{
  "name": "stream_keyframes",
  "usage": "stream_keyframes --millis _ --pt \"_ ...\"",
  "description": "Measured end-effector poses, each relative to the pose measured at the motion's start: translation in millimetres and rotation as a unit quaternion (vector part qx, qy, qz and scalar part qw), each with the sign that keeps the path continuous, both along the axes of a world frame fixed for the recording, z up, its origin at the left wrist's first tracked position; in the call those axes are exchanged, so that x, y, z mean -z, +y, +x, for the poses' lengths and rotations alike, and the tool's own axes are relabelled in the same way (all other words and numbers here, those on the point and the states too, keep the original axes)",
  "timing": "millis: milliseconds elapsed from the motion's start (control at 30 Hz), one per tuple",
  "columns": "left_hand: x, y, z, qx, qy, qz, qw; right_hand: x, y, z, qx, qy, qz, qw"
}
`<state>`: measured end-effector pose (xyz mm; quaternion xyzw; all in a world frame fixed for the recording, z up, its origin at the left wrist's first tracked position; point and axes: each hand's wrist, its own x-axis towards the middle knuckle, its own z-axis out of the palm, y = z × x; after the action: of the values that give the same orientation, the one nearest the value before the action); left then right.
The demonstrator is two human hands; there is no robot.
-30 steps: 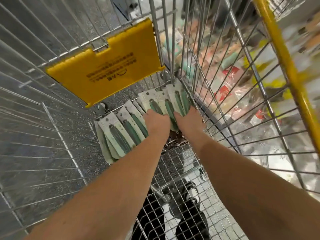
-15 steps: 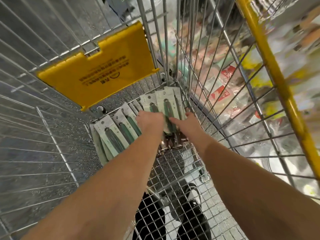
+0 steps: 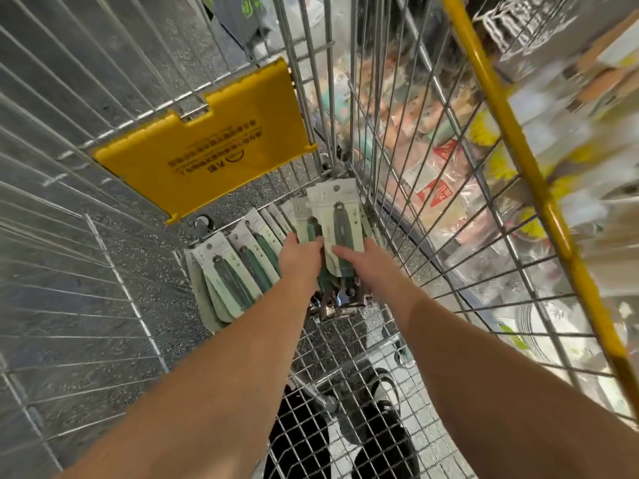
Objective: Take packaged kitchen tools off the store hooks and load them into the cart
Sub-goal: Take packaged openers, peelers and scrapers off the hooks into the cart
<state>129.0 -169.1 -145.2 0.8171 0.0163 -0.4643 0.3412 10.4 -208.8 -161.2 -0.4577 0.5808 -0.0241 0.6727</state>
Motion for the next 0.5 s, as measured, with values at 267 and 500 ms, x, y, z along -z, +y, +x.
stream_keyframes --millis 267,500 --pt "-65.9 44.4 -12.6 -0.028 0.085 -0.083 0.992 -73.9 36.8 -29.8 0.080 -0.101 0.086 0.988" --pt "-138.2 70.4 -33.8 -0.047 0.117 -0.135 0.983 -155.9 60.3 -56.5 0.059 -0.145 0.111 0.981"
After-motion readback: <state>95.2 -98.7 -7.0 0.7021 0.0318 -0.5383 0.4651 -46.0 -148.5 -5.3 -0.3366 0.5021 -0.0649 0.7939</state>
